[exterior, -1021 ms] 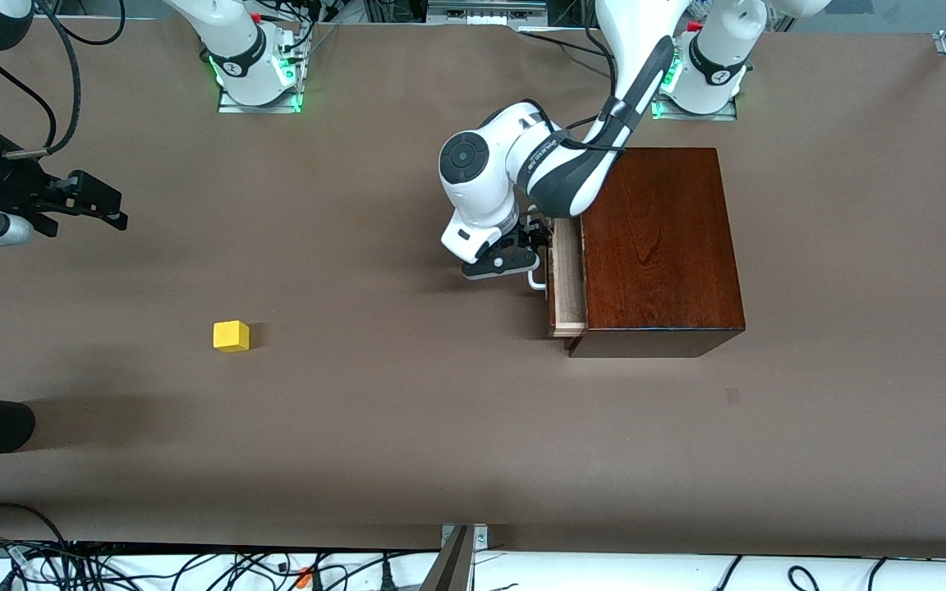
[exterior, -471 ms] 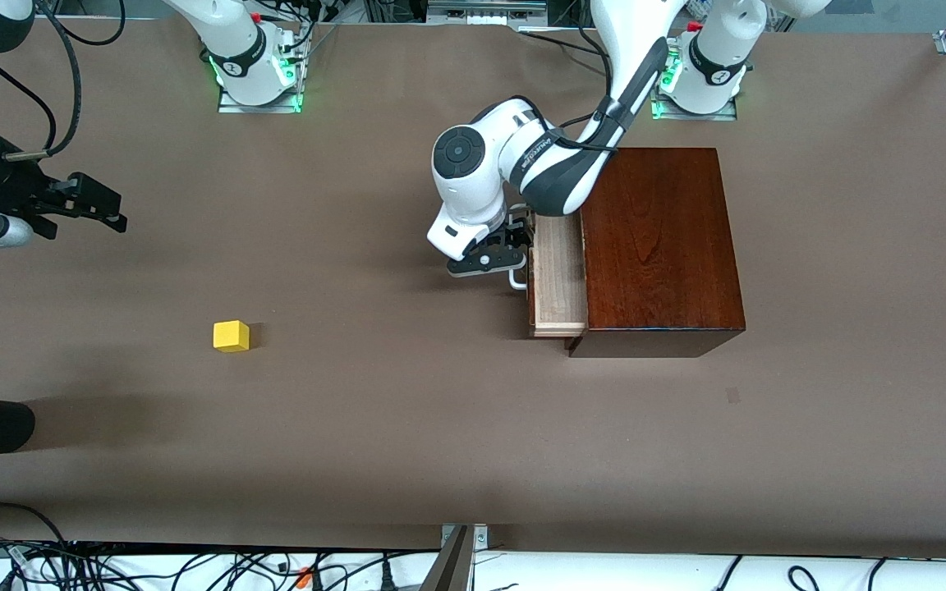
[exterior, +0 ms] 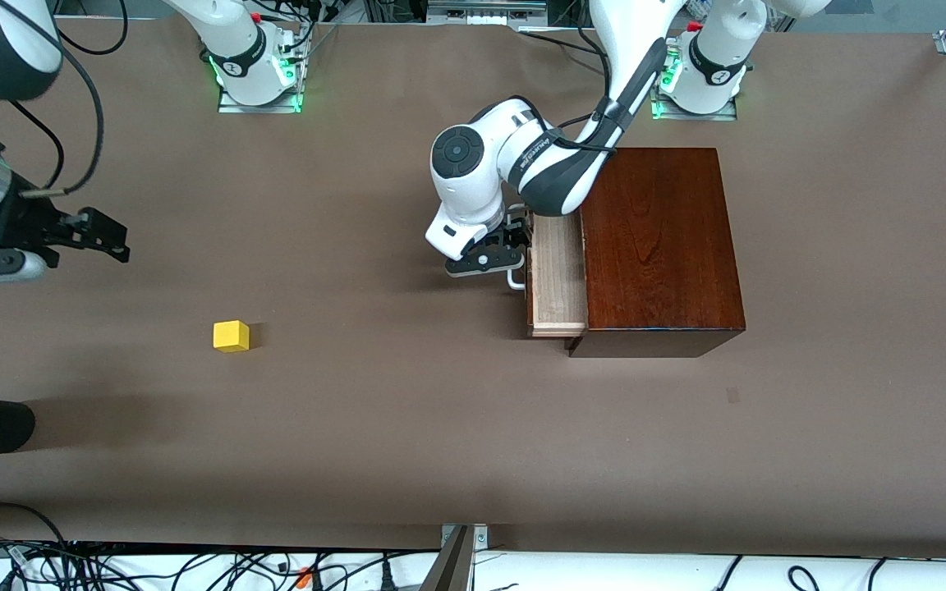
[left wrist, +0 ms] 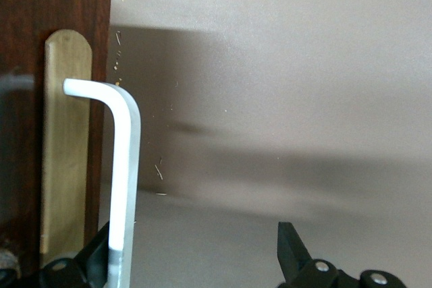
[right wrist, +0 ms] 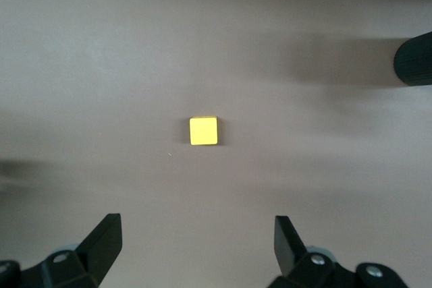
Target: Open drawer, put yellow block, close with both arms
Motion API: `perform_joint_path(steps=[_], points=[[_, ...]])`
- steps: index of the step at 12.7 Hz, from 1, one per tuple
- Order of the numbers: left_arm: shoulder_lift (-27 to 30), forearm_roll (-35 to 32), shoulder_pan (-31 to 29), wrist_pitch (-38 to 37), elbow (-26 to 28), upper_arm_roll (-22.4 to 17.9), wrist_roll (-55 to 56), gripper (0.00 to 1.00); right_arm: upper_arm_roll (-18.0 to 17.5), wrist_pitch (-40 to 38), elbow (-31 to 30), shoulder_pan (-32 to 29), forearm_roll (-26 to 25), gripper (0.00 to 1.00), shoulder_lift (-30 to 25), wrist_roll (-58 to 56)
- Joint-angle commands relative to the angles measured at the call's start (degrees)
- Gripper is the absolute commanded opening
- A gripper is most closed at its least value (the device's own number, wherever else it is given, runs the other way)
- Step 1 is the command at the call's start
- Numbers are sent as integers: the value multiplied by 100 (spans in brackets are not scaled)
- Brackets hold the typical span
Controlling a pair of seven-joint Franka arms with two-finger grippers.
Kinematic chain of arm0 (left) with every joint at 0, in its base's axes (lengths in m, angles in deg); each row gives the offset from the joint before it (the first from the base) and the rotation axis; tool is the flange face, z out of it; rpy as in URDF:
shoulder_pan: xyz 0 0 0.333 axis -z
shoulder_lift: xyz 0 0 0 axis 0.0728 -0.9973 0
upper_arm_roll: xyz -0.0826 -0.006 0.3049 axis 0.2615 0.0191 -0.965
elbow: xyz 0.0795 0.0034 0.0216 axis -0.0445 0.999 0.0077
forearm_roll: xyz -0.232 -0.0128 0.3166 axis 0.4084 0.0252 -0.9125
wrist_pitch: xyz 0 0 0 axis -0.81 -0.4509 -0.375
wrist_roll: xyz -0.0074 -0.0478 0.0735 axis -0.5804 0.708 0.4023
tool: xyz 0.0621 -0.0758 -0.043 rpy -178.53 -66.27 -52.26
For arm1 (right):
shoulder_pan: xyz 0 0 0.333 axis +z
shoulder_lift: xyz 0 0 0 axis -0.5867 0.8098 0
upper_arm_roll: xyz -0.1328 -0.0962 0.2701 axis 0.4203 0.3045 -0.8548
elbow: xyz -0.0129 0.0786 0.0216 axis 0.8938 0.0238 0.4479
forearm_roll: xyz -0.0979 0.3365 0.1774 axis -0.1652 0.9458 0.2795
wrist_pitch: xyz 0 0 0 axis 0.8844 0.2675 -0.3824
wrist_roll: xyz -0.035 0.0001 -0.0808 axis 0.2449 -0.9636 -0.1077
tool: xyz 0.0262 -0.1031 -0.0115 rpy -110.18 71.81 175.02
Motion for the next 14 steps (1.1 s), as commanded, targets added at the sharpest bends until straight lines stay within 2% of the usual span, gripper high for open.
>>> perform_joint_path(steps=[1,2,3,4,6,8,10,14], points=[[-67,-24,107,-222,-237,1,4,100,-16,-36,141,-21,-199,100,254,-21],[-66,-182,116,-519,-245,19,4,100,-16,-19,132,-39,-199,100,350,-30],[-66,-349,125,-800,-359,36,-4,100,-16,-18,141,-22,-191,100,734,-82],[-84,-420,212,-1029,-647,10,-4,100,-16,25,141,-30,-156,100,894,-196],[-67,-403,248,-1425,-895,1,-205,100,-16,305,115,-153,-42,100,1184,-476],[-14,-385,222,-2109,-1420,-16,-574,100,-16,631,80,-189,248,100,1579,-548],[135,-403,134,-2603,-1704,-69,-934,100,-16,938,-112,-171,258,100,1739,-505],[855,-342,-935,-2807,-1669,-52,-2216,100,-43,2053,-798,-127,293,100,1941,-408]])
